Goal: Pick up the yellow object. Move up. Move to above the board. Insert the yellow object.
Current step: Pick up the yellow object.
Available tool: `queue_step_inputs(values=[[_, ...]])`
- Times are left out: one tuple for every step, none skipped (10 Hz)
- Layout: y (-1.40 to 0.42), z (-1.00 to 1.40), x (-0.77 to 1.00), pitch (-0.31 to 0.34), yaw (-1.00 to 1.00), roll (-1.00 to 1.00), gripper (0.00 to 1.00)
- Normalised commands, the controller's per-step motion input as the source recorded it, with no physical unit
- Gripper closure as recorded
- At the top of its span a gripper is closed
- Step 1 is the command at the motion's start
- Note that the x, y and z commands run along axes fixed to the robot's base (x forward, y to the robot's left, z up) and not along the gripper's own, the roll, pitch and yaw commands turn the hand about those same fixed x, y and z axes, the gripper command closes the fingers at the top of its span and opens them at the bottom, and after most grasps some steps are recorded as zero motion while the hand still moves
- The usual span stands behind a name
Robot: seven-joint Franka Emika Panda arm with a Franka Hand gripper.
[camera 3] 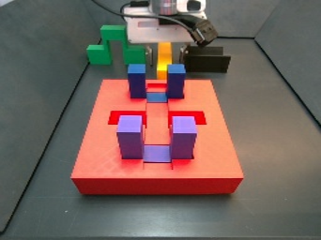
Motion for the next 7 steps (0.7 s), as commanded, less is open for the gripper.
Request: queue_step_inputs(values=[[0.02,-0.11,0.06,0.0,0.0,0.07,0.0],[0.0,-0.03,0.08,0.0,0.0,0.05,0.0],[0.0,0.0,0.0,0.0,0.0,0.03,0.0],[0.02,0.0,0.0,0.0,0.0,0.0,0.0],[0.03,-0.01,0.02,0.0,0.0,0.0,0.0],[0.25,-0.05,0.08,0.0,0.0,0.0,0.0],[0.35,0.04,0.18,0.003,0.0,-0.09,0.0]])
